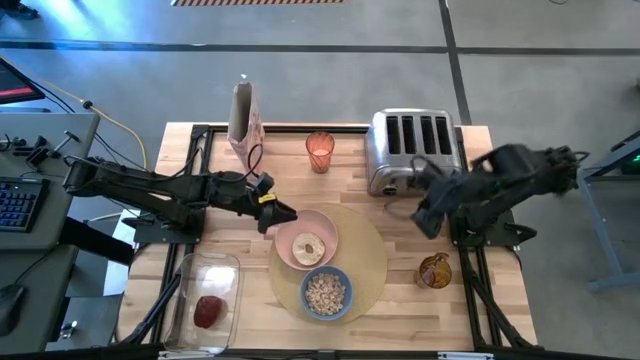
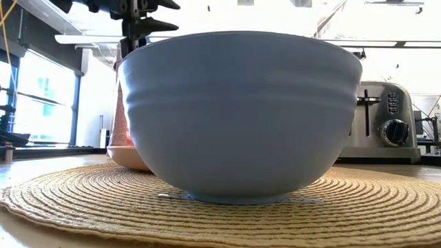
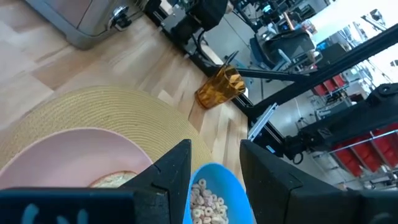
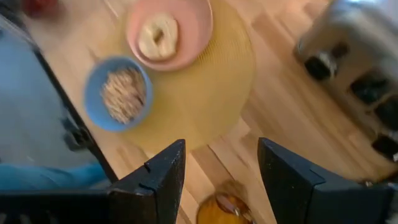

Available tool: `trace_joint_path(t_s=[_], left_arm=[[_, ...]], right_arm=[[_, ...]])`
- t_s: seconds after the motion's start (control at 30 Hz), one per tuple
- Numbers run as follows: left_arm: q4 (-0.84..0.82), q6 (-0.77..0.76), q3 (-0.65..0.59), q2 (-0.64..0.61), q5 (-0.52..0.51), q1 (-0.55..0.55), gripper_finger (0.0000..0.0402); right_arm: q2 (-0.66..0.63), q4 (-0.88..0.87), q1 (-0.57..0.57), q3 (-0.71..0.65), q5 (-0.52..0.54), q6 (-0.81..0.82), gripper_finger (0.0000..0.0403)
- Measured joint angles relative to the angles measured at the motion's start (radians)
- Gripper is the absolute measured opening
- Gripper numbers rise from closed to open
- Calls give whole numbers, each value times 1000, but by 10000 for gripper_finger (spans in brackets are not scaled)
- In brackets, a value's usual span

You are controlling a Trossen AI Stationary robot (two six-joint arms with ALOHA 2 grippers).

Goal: Arrange a breakfast setting
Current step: Put the blue spoon onto the brown placemat to the right of the blue bowl

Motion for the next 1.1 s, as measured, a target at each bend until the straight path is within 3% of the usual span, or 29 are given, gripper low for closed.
trace_joint_path(t_s=[0.5, 0.9, 1.1], left_arm=[[-2, 29, 0, 0, 42, 0, 127], [-1, 4, 0, 0, 38, 0, 127], [-1, -29, 0, 0, 33, 0, 127]], right_arm=[[-45, 1, 194, -355, -79, 207, 181], [-270, 103, 306, -587, -108, 374, 181], [-323, 136, 345, -652, -116, 391, 181]])
